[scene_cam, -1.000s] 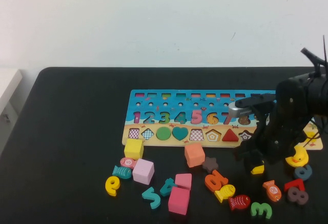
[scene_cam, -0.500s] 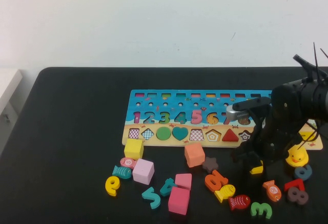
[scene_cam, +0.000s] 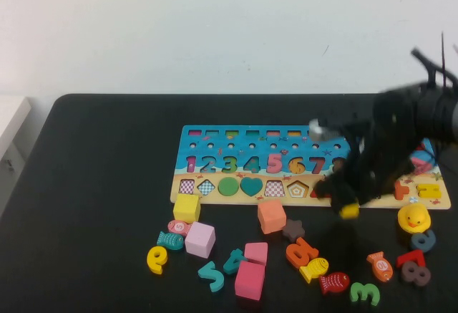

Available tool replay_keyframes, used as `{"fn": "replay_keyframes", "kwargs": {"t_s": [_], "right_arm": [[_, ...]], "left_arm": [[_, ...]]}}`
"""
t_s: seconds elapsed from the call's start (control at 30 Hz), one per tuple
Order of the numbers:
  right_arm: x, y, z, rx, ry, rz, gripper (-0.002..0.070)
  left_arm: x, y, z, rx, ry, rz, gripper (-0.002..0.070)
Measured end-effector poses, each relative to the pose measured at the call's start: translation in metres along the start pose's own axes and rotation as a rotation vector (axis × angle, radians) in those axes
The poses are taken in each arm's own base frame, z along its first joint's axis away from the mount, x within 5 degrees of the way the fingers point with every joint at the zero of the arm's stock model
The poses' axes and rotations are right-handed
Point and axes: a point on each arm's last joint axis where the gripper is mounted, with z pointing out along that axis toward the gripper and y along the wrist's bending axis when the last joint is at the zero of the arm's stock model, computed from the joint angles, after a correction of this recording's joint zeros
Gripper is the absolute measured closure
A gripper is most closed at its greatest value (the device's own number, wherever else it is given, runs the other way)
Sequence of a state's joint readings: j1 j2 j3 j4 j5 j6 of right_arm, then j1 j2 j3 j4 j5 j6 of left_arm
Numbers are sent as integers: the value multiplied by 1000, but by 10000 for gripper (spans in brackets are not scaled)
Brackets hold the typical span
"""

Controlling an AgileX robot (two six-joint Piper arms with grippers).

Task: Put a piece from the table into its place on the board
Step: Pick up the "Pentagon", then place the "five-pointed star" into the hole of the five-pointed star

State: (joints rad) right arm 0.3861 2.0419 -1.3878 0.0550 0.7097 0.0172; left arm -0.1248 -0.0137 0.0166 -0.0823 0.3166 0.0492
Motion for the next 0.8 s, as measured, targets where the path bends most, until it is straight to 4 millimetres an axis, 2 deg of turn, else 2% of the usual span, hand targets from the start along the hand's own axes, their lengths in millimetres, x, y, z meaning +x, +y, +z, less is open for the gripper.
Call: {"fn": "replay_keyframes", "kwargs": {"t_s": [0.2,0.33,0.43,0.6,0.8], "right_arm": [[-34,7,-29,-41,-131,4,304],[-50,10,-36,-53,-181,-3,304],[-58,16,-32,-60,-184,-14,304],[-66,31,-10,-70,-154,-44,304],[-63,36,19,-71,-73,-54,304]], "left_arm": [[0,0,0,0,0,0,677],[0,0,0,0,0,0,677],[0,0,0,0,0,0,677],[0,0,0,0,0,2,677],[0,0,0,0,0,2,677]]}}
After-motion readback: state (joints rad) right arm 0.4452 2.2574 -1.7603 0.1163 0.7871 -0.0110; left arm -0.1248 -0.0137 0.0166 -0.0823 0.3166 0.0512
